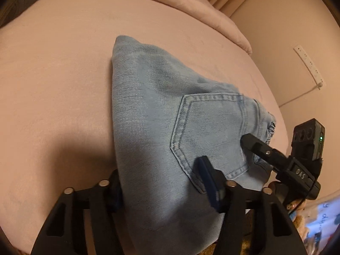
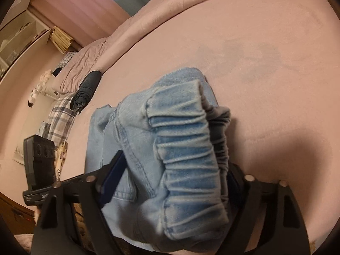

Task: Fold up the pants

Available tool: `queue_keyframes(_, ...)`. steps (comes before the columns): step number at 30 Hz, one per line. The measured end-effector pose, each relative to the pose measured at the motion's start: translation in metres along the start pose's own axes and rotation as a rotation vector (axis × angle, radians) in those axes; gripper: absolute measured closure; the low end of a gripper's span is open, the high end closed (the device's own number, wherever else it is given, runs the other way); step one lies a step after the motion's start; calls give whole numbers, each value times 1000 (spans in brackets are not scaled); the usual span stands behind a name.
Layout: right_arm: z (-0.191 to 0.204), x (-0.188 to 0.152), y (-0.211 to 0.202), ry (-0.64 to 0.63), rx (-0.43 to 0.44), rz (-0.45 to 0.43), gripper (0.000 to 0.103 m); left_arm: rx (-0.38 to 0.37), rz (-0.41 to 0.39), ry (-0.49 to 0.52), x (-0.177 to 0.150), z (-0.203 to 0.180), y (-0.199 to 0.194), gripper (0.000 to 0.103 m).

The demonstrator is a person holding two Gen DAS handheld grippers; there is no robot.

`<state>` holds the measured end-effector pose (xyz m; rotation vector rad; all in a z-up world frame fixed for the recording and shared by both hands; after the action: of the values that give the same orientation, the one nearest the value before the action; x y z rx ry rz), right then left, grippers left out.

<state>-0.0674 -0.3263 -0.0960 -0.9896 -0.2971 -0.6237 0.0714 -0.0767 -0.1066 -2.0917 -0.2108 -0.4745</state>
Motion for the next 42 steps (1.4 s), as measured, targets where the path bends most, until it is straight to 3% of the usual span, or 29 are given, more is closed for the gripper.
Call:
queue_keyframes(6,0,-1,-14,72,18,-34,53,-18,-26,-20,3,7,-18,71)
queue_keyframes(9,10,-1,-27,62,47,-71,58,-10,-46,13,-1,0,-36,72)
queue_keyframes(13,28,0,-39,40,100,-92,59,22,-79,38,-4,-8,-54,72)
queue_keyframes(22,67,8,-38,-36,107,-118,59,27,-160,28,-17,-1,-88,72)
queue_keyframes(33,97,30,-21,-98,108,-113,59,56,-222,10,-4,-1,-90,72)
queue_keyframes(42,105,49,-3,-124,57,-121,58,68,-212,16,24,7,-71,72)
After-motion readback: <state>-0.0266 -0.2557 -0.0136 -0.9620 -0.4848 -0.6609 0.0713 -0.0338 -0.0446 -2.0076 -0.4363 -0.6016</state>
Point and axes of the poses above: each gripper's, at about its wrist camera, not at the fingertips, and y roughly the way its jaws point, z to its left, x to its top, the point moved 1 cm from there along y, roughly the way its jaws point, and after that the axes turned 1 degree about -z, right-handed, at the moved point
